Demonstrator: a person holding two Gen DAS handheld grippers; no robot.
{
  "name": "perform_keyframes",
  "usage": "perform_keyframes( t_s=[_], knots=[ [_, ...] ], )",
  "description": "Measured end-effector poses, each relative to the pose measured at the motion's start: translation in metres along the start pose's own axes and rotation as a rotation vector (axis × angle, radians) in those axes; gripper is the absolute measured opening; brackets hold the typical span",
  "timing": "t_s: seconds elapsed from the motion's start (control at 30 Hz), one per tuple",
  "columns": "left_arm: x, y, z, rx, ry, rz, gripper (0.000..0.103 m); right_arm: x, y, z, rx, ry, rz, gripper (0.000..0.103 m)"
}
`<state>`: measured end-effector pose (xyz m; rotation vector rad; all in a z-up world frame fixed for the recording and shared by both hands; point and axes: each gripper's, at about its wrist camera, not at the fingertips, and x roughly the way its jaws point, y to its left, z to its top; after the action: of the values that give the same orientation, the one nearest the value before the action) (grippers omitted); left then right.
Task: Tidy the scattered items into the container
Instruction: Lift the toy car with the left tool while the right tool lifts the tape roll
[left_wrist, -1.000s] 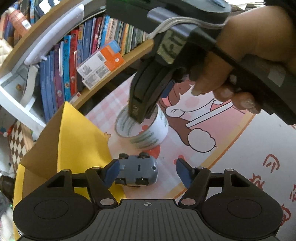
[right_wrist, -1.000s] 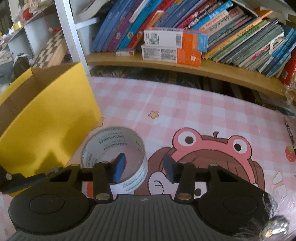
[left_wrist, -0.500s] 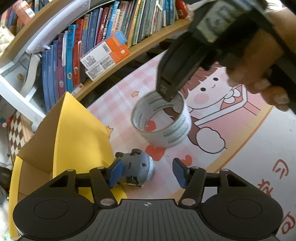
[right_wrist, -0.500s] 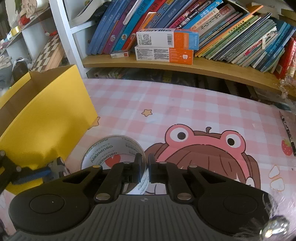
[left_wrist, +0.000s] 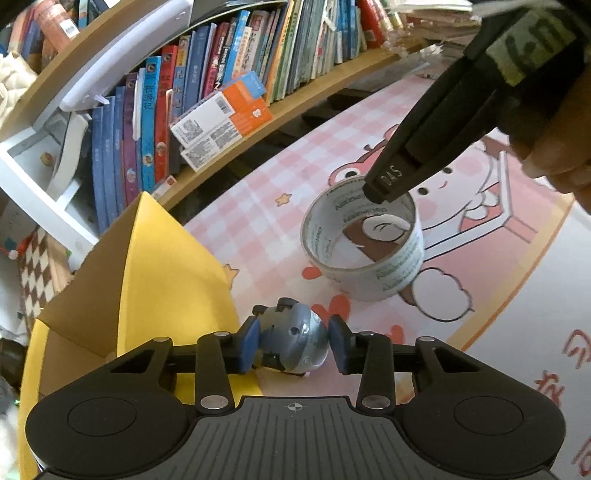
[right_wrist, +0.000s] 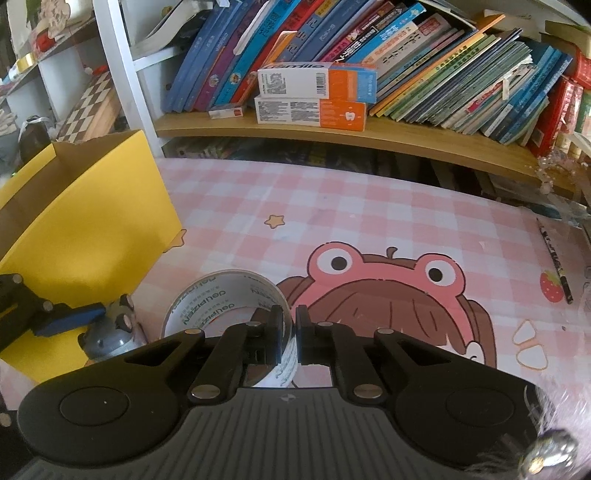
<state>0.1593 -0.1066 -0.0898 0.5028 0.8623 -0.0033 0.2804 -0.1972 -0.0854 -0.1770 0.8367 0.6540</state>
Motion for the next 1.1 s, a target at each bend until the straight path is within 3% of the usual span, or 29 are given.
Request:
perform_keyframes(
  t_s=[0.4, 1.1],
  knots=[
    [-0.025, -0.004, 0.002, -0.024, -0.044, -0.128, 0.033, -0.018, -0.003, -0.013, 0.015, 0.001, -0.025, 0.007],
    [-0.077, -0.015, -0.011, -0.002, -0.133, -0.209, 0.032, -0.066, 0.007, -0.046, 0.042, -0.014, -0.093, 0.007]
  ],
)
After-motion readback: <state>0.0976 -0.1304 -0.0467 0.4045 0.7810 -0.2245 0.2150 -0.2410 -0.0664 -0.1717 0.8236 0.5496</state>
